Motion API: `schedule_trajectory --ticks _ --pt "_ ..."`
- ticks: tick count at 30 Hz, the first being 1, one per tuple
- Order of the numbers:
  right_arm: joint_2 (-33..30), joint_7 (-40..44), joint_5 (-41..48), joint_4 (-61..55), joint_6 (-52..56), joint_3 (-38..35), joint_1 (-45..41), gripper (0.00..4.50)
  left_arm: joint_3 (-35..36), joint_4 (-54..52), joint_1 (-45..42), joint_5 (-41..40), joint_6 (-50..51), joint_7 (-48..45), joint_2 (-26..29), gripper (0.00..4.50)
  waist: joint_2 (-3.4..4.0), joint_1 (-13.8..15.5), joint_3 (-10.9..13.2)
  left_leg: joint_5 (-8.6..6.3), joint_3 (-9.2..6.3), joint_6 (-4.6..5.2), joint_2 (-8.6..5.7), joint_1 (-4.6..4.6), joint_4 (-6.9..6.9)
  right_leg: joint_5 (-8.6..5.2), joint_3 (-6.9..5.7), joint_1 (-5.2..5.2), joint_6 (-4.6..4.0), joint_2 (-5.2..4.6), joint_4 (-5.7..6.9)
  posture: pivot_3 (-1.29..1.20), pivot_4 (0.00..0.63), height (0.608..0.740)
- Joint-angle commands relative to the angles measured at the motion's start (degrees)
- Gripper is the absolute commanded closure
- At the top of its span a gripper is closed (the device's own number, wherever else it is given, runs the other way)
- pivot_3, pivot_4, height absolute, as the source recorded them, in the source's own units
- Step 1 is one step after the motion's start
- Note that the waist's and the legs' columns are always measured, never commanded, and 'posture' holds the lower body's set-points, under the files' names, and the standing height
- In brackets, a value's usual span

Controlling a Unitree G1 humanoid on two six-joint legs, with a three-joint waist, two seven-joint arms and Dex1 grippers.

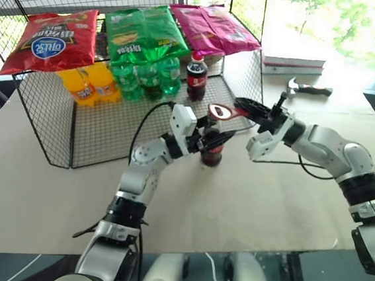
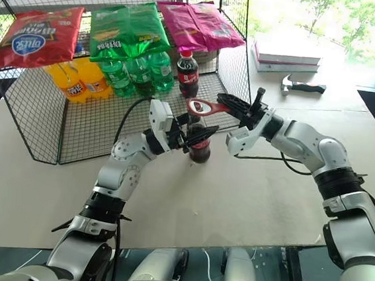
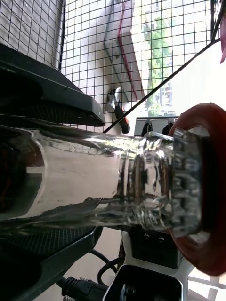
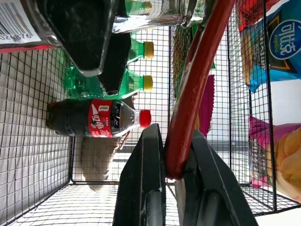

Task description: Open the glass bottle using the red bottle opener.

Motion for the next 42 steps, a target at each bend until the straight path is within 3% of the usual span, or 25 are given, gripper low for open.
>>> schedule_trajectory --ticks 1,15,32,42 --pt "-2.0 -1.2 -1.1 0.3 -0.3 -1.2 -2.9 4.5 -2.1 0.2 -0.4 0.2 0.6 -0.8 -0.7 2.26 0.0 0.0 0.0 0.0 0.0 0.0 0.0 -0.01 0.0 0.0 0.0 0.0 0.0 0.0 0.0 0.0 0.15 0.74" --pt "-3.5 -4.8 -2.0 0.6 -1.4 -1.9 -6.0 4.5 -2.2 0.3 -0.3 0.0 1.1 -0.7 -0.8 2.26 0.0 0.0 0.0 0.0 -0.01 0.0 0.0 0.01 -0.04 0.0 -0.01 0.0 0.0 -0.01 -0.02 0.0 0.15 0.74" --pt "-1.2 -3.4 3.7 -5.0 0.0 -4.6 -5.2 4.5 -2.0 0.6 -0.1 -0.3 1.4 -0.7 -0.9 2.26 0.0 0.0 0.0 0.0 -0.02 0.0 0.0 -0.01 -0.04 0.0 -0.02 -0.01 0.0 -0.01 -0.02 0.0 0.15 0.74" --pt "1.9 -0.1 11.6 -5.2 4.0 -7.0 -1.4 4.5 -1.6 0.4 0.0 -0.5 0.9 -0.5 -1.0 2.26 0.0 0.0 0.0 0.0 -0.04 0.0 0.0 -0.02 -0.05 0.0 -0.03 -0.01 -0.01 -0.03 -0.03 0.0 0.15 0.74"
